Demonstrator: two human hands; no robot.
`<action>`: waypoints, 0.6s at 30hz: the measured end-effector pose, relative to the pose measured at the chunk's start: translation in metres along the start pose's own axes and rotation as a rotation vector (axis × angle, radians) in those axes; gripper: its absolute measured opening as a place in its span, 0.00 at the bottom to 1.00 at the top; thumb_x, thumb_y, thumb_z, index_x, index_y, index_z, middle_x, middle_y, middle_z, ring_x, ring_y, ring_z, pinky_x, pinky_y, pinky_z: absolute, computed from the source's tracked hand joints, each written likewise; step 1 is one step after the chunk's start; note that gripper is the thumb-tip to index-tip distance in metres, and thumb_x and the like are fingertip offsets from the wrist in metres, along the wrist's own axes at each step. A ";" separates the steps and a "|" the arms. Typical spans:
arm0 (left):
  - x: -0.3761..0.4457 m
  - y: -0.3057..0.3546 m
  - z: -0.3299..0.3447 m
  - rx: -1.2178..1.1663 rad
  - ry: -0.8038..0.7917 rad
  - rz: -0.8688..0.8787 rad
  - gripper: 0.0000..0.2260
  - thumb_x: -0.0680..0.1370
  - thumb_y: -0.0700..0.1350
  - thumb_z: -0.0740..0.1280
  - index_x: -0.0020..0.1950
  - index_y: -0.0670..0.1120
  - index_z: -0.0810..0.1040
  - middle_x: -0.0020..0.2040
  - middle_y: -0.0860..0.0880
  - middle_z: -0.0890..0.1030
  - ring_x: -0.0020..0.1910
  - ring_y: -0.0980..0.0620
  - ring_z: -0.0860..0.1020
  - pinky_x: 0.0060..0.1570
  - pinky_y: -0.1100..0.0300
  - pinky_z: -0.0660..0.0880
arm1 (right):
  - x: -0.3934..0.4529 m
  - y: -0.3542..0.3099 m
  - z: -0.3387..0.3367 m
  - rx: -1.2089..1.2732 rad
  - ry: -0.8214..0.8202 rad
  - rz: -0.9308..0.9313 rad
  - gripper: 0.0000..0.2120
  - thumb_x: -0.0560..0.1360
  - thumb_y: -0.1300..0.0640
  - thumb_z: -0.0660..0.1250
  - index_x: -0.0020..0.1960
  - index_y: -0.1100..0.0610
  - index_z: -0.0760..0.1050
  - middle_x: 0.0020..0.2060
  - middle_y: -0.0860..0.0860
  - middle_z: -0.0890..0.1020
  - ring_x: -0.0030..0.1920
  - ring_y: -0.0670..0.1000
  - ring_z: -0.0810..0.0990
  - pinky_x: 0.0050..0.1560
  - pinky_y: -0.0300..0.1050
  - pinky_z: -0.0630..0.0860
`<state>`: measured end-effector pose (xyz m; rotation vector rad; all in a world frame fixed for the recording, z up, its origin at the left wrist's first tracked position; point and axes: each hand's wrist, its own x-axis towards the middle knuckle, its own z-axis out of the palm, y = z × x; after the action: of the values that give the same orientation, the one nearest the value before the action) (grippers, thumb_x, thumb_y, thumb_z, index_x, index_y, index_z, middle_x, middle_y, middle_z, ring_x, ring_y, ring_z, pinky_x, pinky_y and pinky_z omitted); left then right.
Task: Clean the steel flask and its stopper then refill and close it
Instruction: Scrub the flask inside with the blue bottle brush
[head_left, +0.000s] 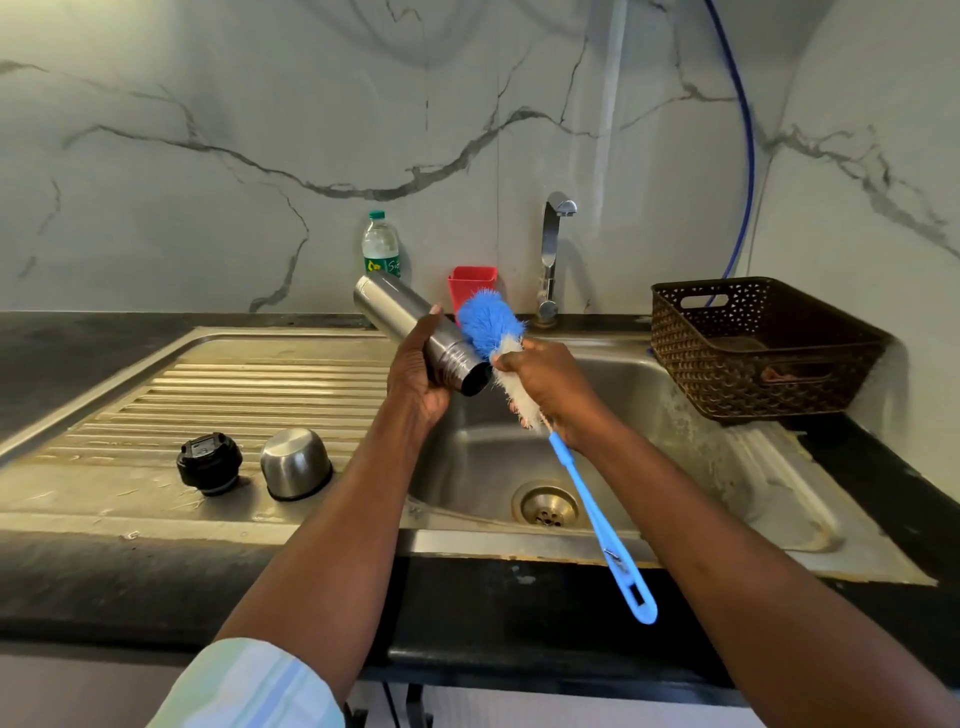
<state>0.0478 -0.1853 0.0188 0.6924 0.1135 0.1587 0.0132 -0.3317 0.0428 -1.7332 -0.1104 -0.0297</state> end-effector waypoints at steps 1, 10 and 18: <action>0.000 0.000 0.000 -0.008 0.005 0.006 0.27 0.70 0.40 0.76 0.67 0.37 0.72 0.57 0.39 0.82 0.52 0.41 0.83 0.55 0.42 0.80 | -0.001 -0.001 0.000 0.011 -0.010 -0.022 0.07 0.73 0.59 0.70 0.50 0.61 0.80 0.37 0.58 0.81 0.32 0.54 0.77 0.38 0.49 0.73; 0.005 0.008 -0.006 -0.069 0.011 0.008 0.14 0.76 0.38 0.72 0.59 0.38 0.73 0.44 0.39 0.85 0.50 0.39 0.83 0.56 0.40 0.79 | -0.006 -0.004 -0.003 0.047 -0.035 0.011 0.06 0.75 0.58 0.69 0.52 0.58 0.79 0.36 0.55 0.81 0.30 0.52 0.76 0.33 0.44 0.73; 0.001 -0.002 -0.002 0.017 -0.047 -0.021 0.25 0.74 0.46 0.75 0.66 0.39 0.73 0.56 0.39 0.83 0.51 0.40 0.84 0.53 0.43 0.81 | -0.012 -0.007 -0.004 0.035 -0.071 0.089 0.04 0.76 0.59 0.68 0.51 0.57 0.77 0.35 0.54 0.79 0.29 0.51 0.75 0.28 0.39 0.70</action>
<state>0.0491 -0.1857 0.0161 0.7115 0.0776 0.1216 0.0003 -0.3348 0.0490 -1.7026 -0.0851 0.0984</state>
